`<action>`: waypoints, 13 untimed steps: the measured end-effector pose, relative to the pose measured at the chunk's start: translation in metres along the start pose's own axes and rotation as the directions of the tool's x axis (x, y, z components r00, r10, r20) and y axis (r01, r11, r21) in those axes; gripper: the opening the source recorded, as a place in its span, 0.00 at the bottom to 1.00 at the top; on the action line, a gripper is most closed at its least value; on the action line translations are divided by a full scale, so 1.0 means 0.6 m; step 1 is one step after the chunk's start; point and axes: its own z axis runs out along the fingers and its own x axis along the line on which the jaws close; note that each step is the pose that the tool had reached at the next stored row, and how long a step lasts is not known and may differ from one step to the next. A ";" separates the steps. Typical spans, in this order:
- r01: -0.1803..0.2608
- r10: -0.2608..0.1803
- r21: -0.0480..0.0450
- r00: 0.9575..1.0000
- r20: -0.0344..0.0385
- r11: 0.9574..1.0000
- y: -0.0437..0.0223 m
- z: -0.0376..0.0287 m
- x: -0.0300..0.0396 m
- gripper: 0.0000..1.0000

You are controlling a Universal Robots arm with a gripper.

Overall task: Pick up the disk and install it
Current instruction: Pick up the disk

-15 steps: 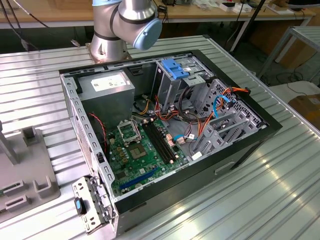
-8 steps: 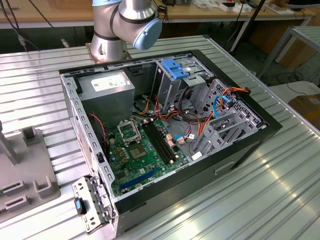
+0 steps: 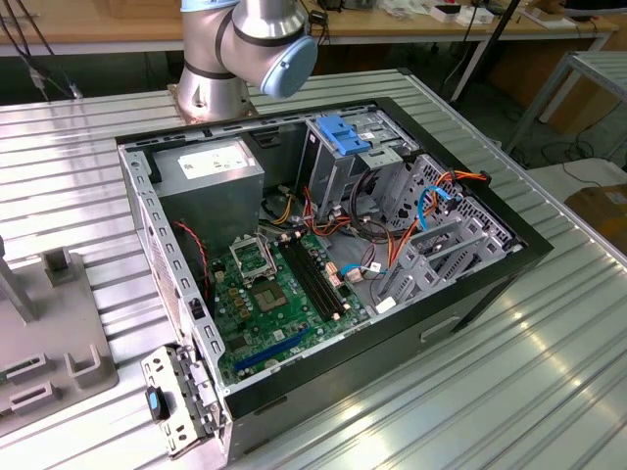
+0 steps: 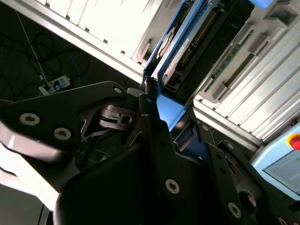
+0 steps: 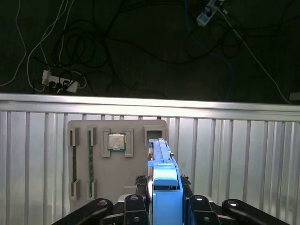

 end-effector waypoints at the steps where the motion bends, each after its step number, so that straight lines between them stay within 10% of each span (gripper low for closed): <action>1: 0.000 0.000 0.000 1.000 0.000 1.000 0.000 -0.001 0.000 0.37; 13: 0.000 0.000 0.000 1.000 0.000 1.000 0.000 -0.012 0.000 0.37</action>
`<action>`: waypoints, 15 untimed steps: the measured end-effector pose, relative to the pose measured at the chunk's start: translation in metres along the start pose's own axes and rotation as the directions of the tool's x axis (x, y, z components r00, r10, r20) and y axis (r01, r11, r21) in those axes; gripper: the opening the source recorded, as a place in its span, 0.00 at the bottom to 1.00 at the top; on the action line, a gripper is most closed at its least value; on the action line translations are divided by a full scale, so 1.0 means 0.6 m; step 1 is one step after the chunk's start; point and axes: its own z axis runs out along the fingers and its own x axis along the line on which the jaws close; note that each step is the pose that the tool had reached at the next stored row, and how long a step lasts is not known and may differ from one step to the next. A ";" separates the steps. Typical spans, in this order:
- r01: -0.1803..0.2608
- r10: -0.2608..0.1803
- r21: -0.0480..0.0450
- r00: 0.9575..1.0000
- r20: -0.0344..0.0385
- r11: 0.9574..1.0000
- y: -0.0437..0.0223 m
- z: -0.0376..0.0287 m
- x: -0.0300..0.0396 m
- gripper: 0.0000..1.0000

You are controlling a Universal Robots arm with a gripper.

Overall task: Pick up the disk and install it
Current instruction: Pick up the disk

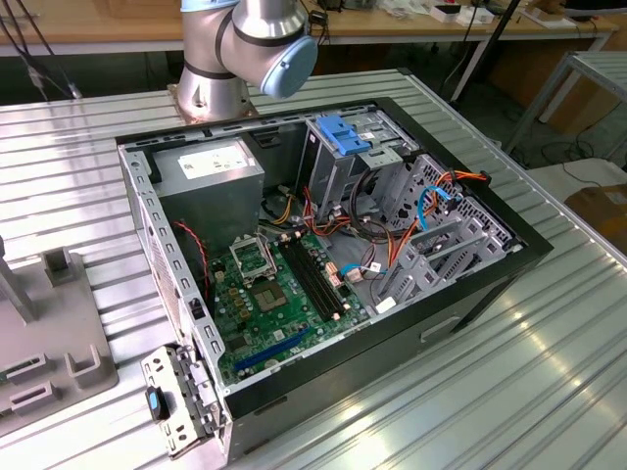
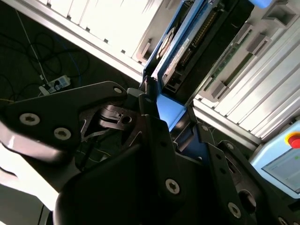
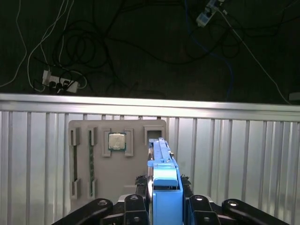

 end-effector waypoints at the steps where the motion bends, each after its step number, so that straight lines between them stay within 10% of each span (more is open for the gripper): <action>1: 0.000 0.000 0.000 1.000 0.000 1.000 0.000 -0.005 0.000 0.37; 15: 0.000 0.000 0.000 1.000 0.000 1.000 0.000 -0.024 -0.001 0.37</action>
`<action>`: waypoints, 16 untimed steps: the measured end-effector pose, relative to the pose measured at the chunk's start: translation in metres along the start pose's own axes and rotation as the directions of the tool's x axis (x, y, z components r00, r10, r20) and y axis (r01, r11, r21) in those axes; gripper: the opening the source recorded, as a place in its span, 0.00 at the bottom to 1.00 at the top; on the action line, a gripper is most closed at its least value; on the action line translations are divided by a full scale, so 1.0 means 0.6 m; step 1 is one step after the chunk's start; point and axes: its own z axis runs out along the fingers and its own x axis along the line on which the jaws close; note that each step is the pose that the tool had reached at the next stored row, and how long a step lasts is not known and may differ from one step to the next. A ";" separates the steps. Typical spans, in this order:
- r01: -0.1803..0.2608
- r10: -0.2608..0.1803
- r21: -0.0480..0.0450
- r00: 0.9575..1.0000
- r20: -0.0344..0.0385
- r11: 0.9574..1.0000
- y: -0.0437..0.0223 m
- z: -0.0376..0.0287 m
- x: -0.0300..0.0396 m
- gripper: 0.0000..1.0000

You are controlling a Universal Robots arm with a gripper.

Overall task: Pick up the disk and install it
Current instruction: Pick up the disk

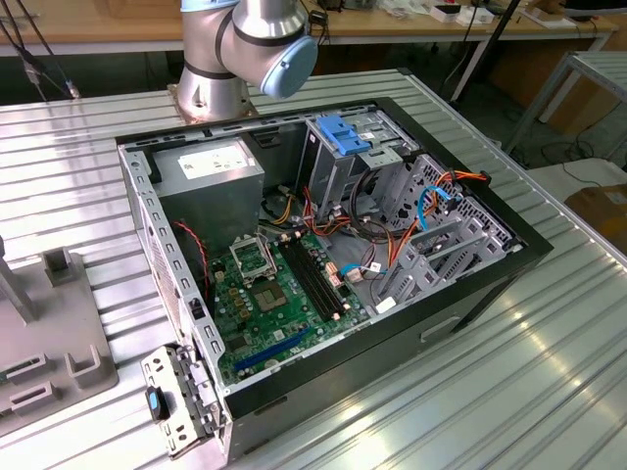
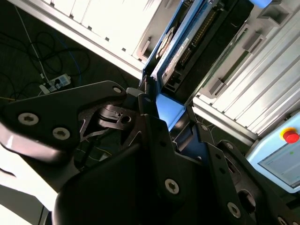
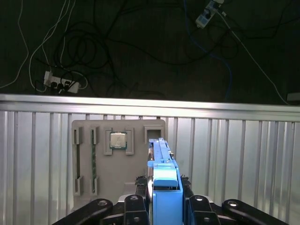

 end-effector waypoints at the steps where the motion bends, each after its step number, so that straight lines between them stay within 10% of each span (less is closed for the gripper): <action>1: 0.000 0.000 0.000 1.000 0.000 1.000 0.000 0.000 0.000 0.37; 16: 0.000 0.000 0.000 1.000 0.000 1.000 0.000 -0.021 0.000 0.37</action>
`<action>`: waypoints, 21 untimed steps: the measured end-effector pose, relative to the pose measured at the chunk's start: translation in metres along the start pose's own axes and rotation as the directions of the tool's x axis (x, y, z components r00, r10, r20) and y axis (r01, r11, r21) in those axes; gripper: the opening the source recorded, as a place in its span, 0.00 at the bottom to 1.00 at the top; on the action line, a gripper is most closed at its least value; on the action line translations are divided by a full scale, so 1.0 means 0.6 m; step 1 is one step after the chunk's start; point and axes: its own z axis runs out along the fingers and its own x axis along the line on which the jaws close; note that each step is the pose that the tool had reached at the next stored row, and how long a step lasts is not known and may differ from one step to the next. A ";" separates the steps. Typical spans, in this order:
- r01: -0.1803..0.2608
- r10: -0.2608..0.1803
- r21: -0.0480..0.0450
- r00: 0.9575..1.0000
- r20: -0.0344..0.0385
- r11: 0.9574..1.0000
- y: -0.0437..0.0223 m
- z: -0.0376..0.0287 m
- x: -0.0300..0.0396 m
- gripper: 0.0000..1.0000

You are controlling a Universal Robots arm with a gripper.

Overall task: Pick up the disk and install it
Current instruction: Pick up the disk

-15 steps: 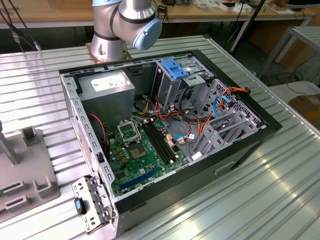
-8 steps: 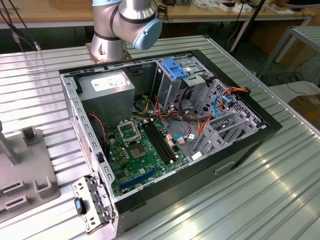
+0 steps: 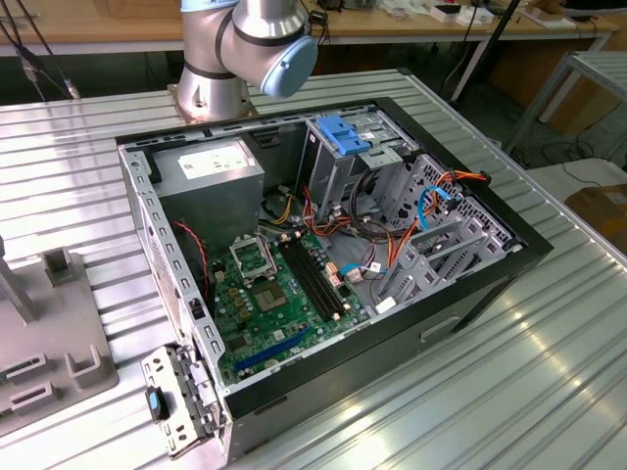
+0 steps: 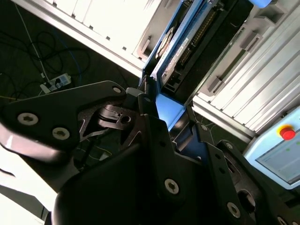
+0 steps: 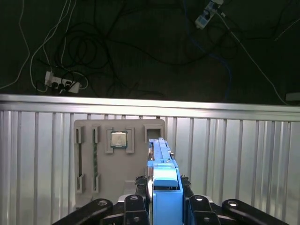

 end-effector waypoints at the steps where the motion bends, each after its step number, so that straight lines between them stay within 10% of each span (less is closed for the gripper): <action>1: 0.000 0.000 0.000 1.000 0.000 1.000 0.000 -0.005 0.000 0.37; 13: 0.000 0.000 0.000 1.000 0.000 1.000 -0.001 -0.070 -0.002 0.37; 21: 0.000 0.000 0.000 1.000 0.000 1.000 -0.003 -0.079 -0.002 0.37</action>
